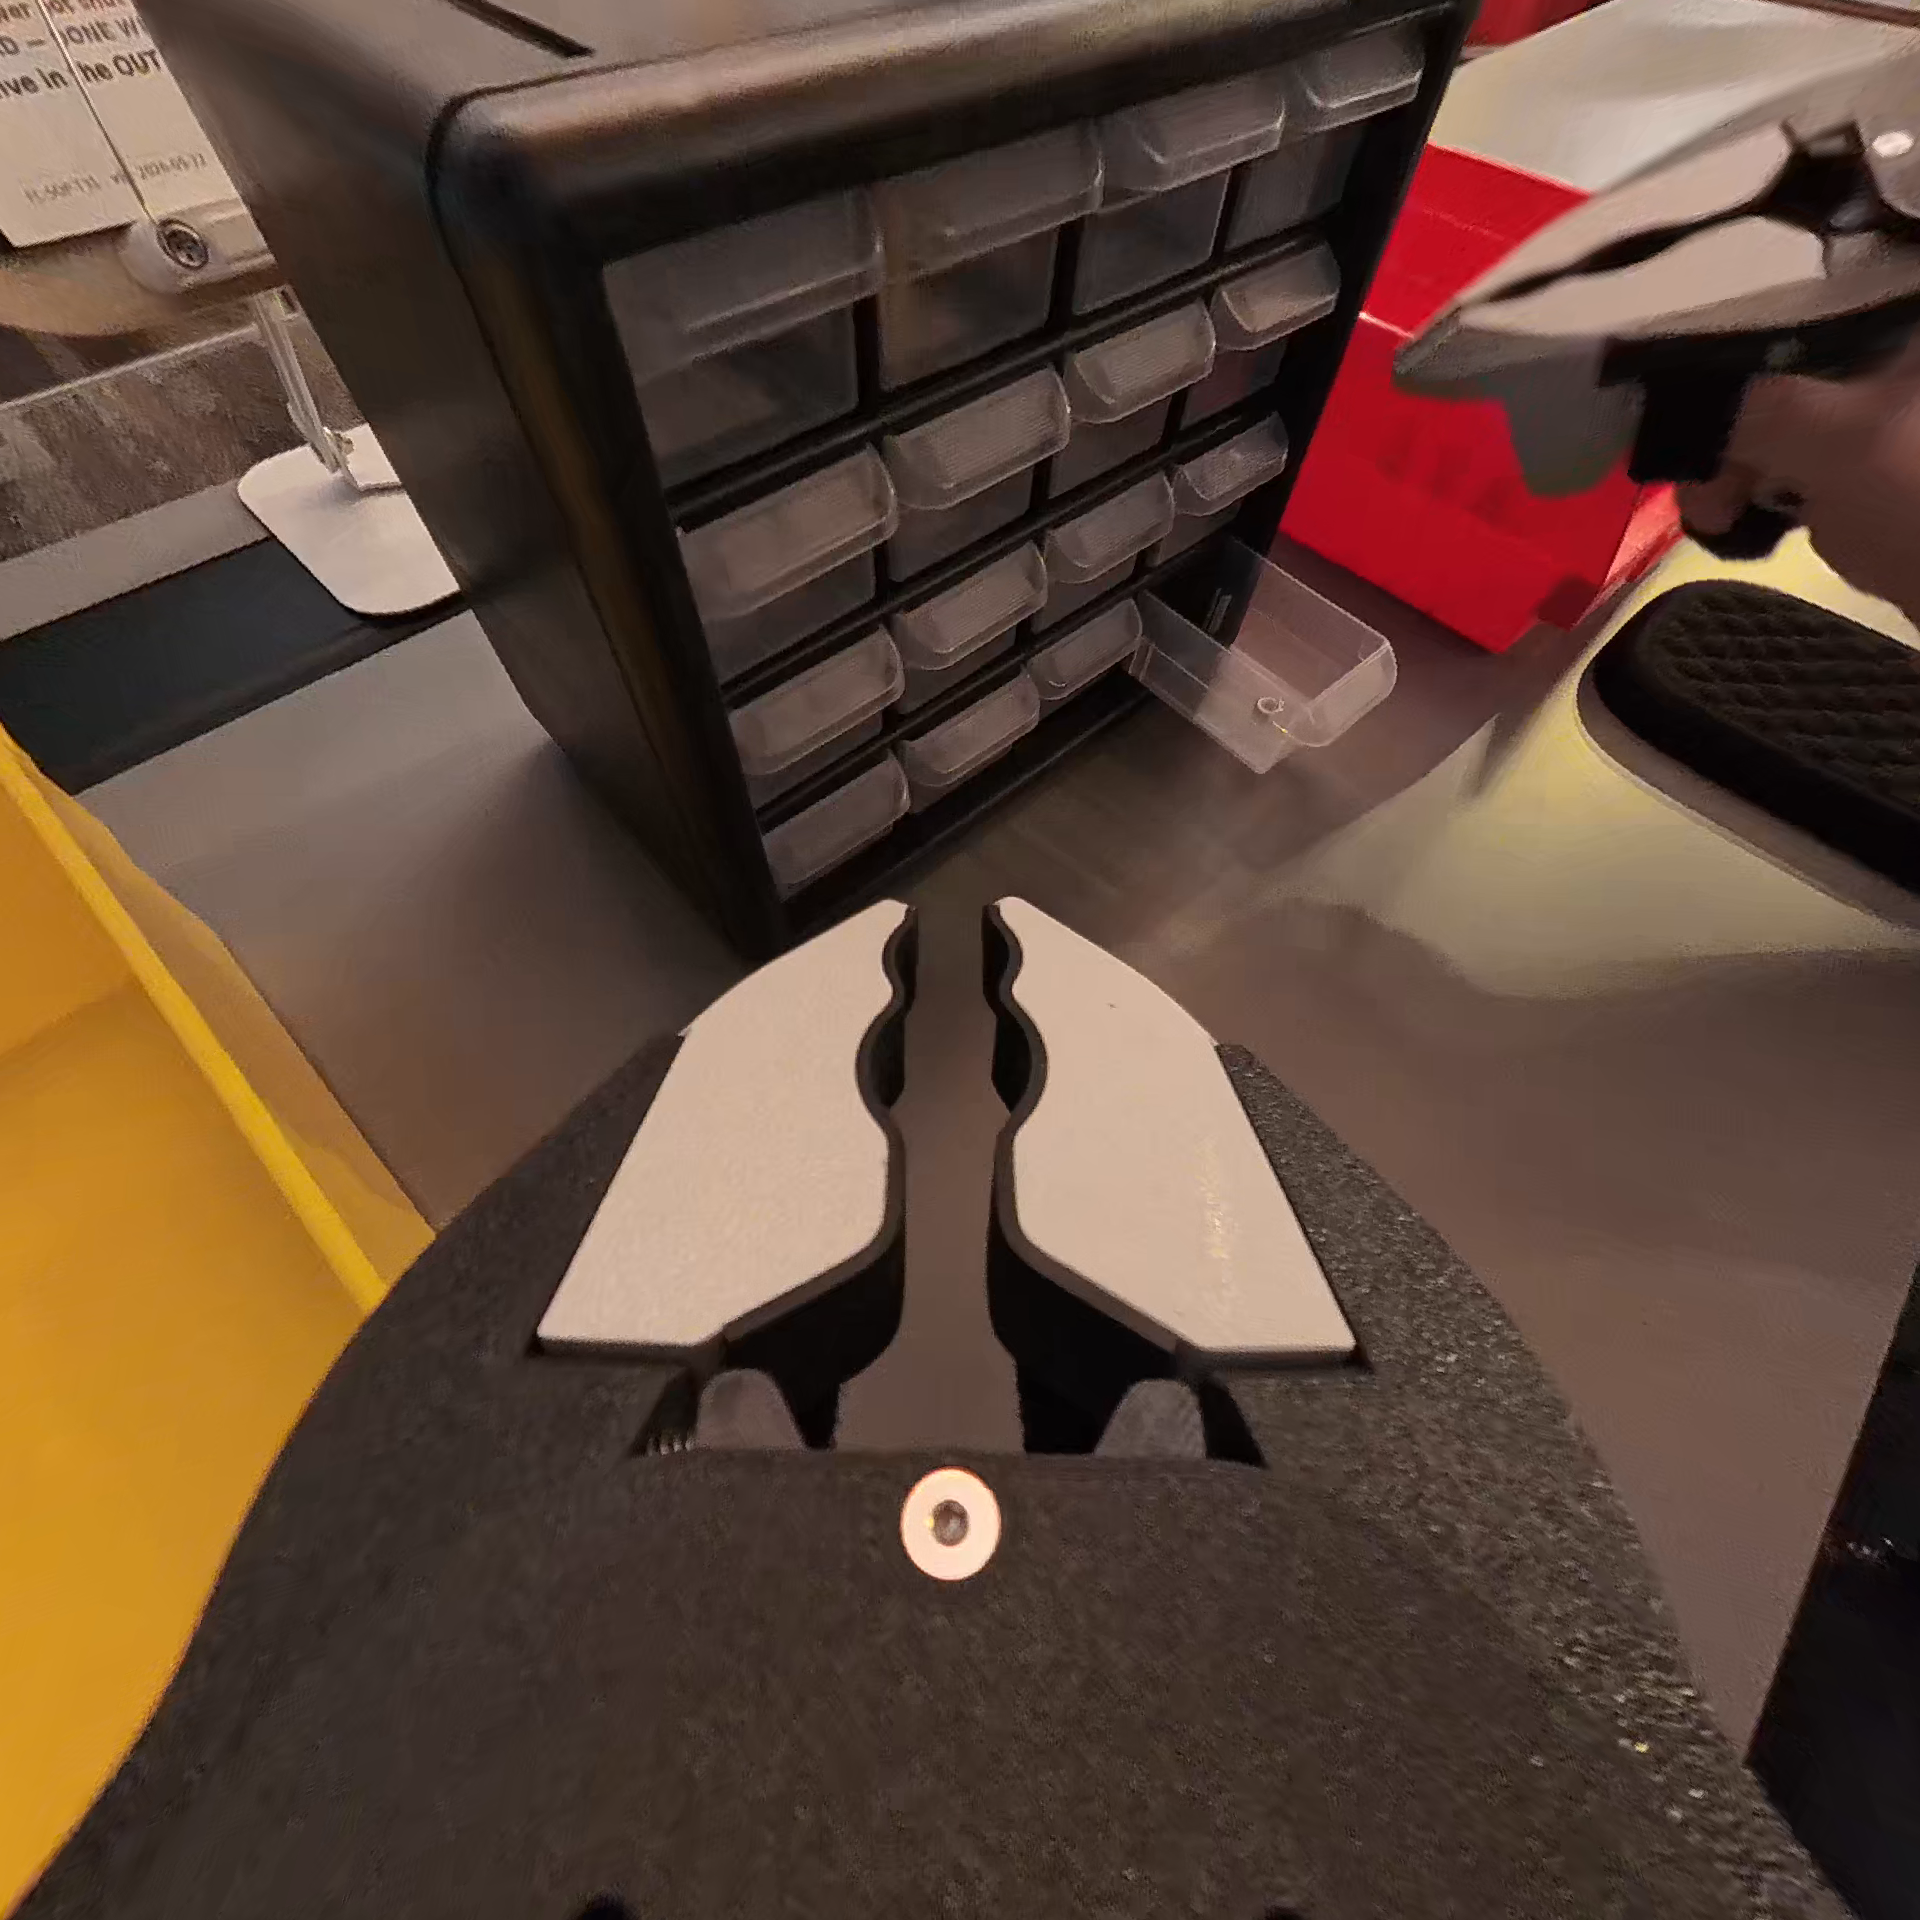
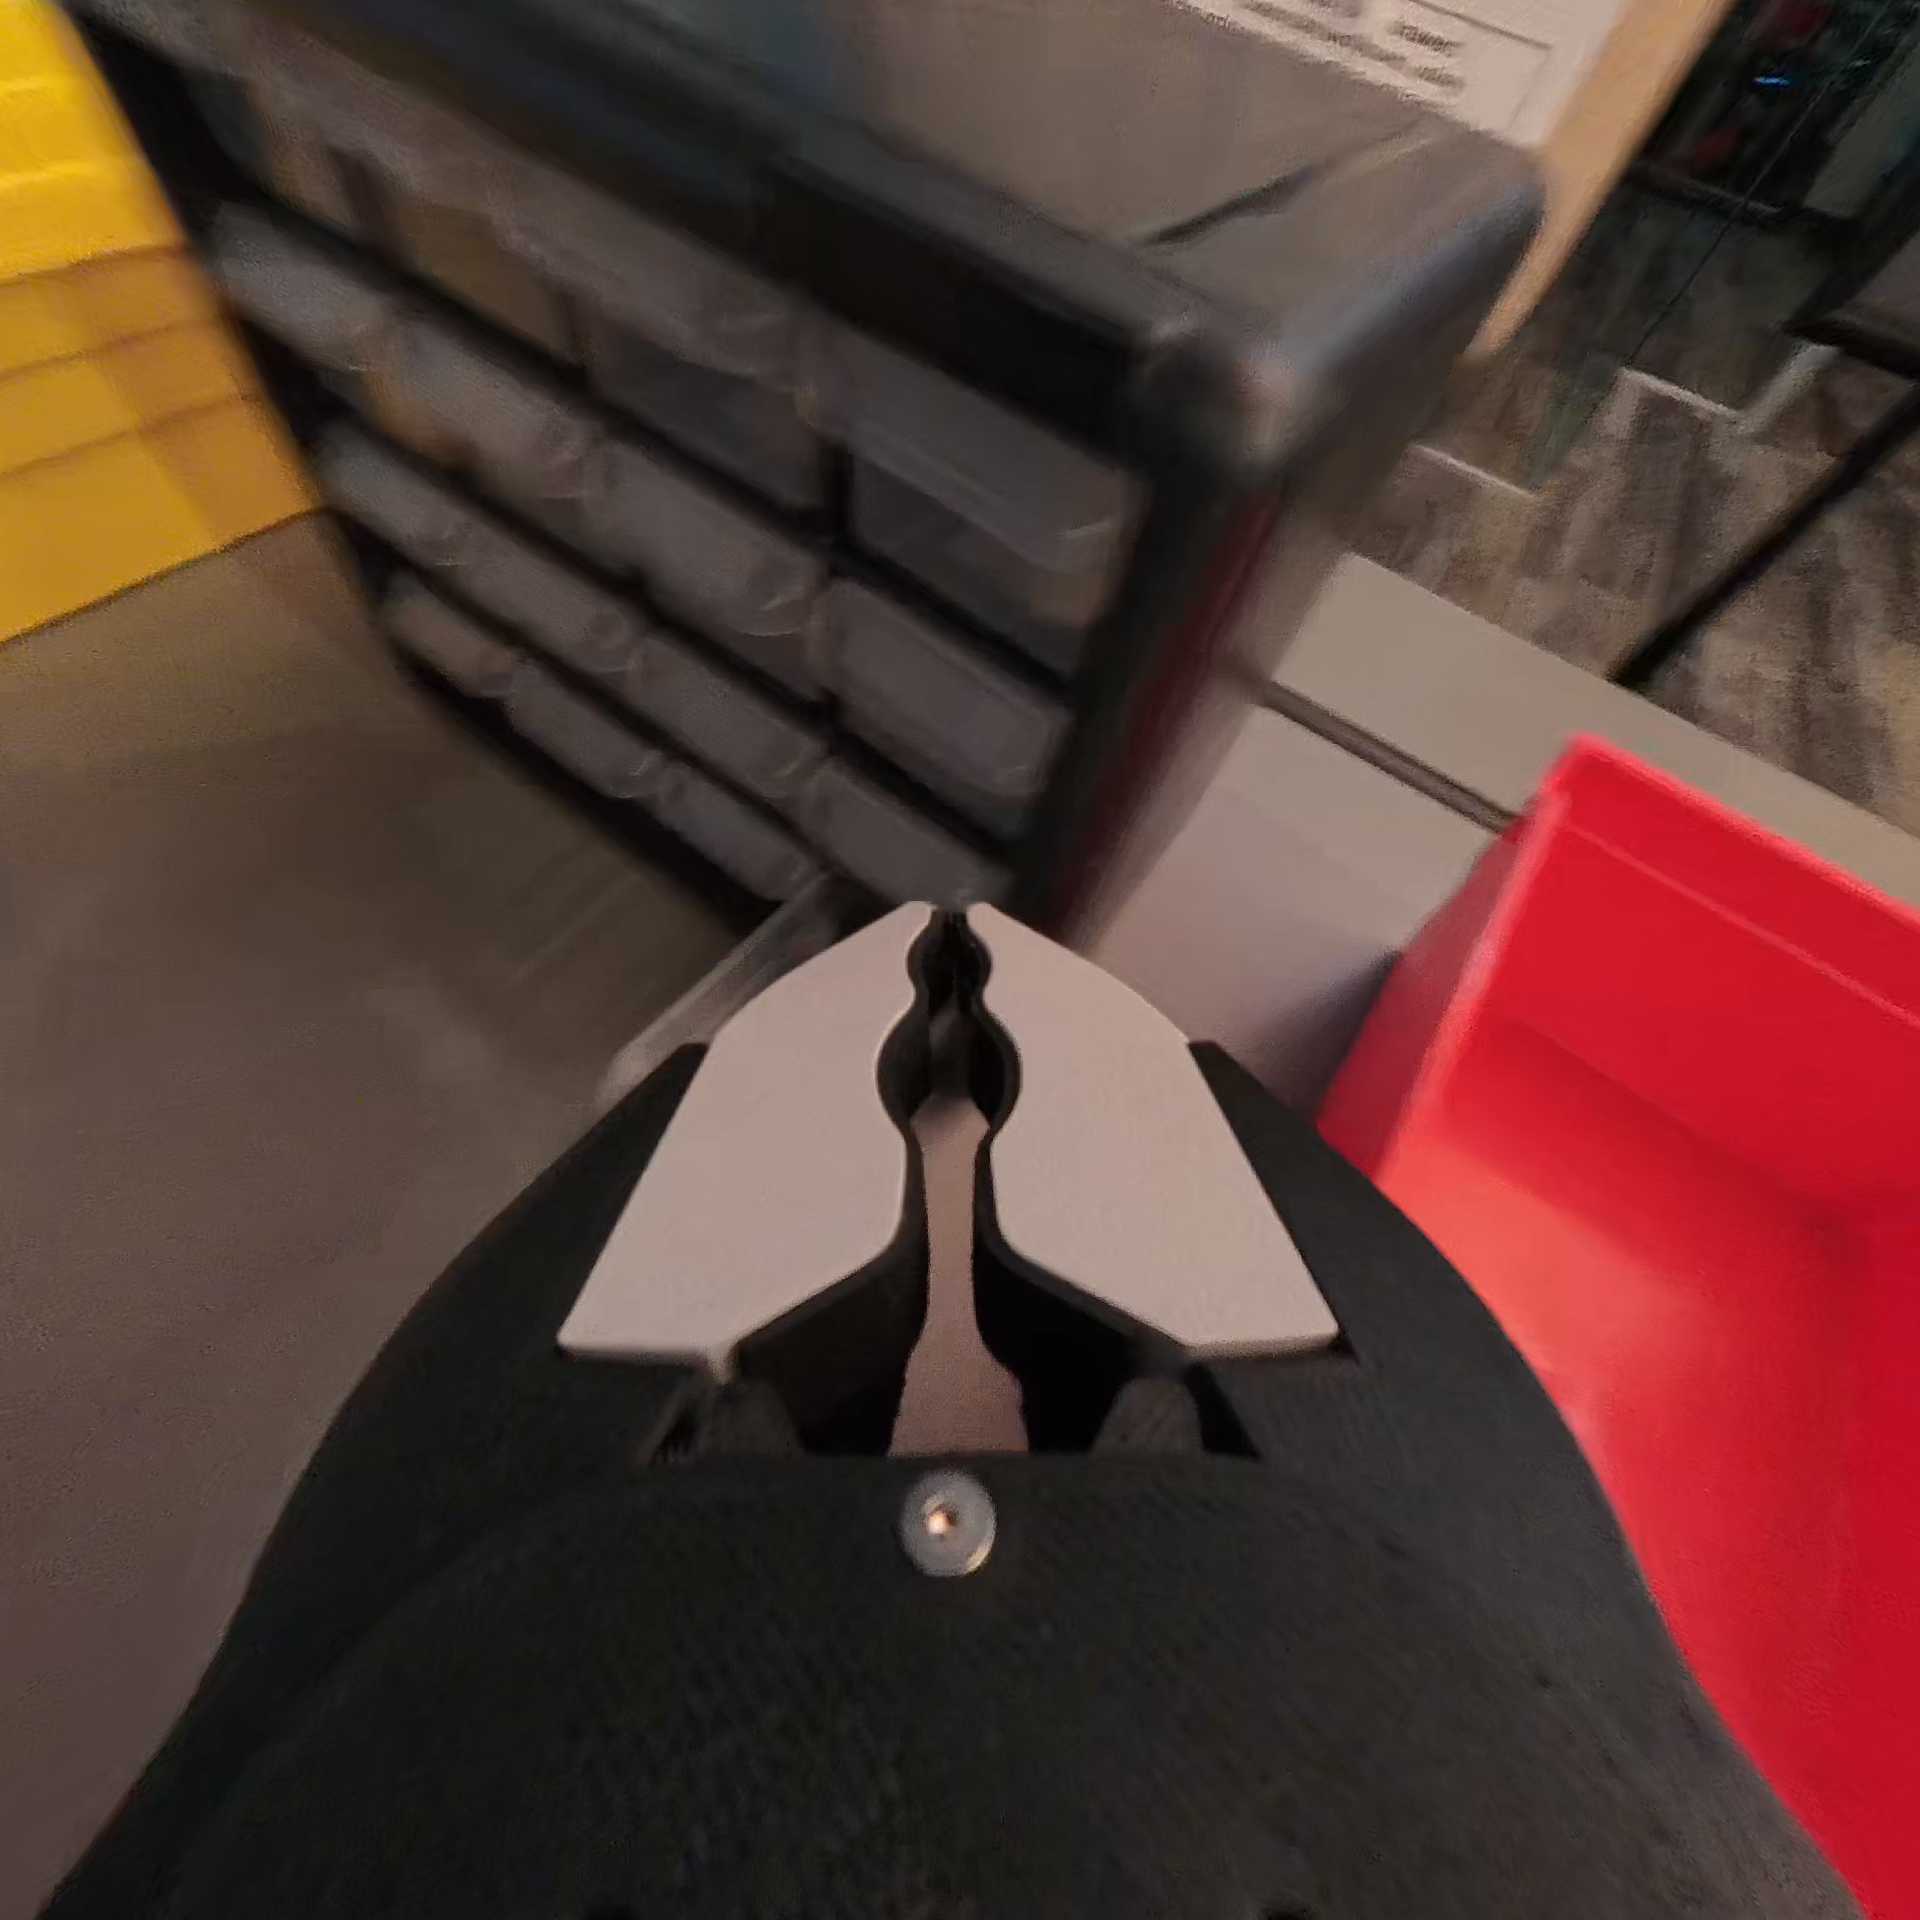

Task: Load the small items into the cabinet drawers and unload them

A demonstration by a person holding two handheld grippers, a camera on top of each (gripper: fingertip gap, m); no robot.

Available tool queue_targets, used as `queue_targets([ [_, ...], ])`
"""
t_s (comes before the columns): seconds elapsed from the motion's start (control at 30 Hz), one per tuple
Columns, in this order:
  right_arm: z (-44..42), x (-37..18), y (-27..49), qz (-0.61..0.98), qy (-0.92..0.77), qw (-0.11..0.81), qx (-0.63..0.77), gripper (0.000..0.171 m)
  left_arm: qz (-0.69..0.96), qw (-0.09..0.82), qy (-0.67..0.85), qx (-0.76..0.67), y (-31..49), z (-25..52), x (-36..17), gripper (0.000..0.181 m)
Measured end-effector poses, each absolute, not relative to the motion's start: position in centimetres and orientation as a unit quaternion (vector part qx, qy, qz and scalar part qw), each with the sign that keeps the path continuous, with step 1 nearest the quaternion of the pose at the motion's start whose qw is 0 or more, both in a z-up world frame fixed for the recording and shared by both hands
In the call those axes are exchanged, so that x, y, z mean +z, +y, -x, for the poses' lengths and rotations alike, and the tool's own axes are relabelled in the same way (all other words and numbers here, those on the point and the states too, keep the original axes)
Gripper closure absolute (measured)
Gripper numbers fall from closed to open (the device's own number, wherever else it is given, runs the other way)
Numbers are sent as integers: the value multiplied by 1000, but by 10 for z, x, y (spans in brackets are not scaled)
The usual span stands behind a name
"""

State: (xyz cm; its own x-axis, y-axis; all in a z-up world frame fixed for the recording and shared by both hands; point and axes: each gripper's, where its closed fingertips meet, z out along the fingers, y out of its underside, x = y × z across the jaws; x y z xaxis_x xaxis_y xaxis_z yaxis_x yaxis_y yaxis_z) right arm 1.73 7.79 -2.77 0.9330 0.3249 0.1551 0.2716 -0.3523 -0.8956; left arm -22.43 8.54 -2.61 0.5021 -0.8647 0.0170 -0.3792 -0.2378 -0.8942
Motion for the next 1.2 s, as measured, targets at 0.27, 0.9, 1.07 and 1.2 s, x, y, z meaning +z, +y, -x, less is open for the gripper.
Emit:
queue_targets([
  [0.27, 29, -107, 25, 785, -386, 473, -106, 170, 748, 452, 408, -264, 74, 242, -38, 170],
  [0.9, 10, -110, 76, 803, -330, 473, -152, 170, 753, 454, 386, -277, 71, 259, -45, 171],
  [1.07, 7, -110, 90, 798, -324, 480, -167, 170, 753, 459, 378, -283, 72, 265, -45, 172],
  [1.2, 6, -103, 99, 792, -313, 496, -171, 170, 751, 463, 373, -288, 72, 270, -44, 173],
])
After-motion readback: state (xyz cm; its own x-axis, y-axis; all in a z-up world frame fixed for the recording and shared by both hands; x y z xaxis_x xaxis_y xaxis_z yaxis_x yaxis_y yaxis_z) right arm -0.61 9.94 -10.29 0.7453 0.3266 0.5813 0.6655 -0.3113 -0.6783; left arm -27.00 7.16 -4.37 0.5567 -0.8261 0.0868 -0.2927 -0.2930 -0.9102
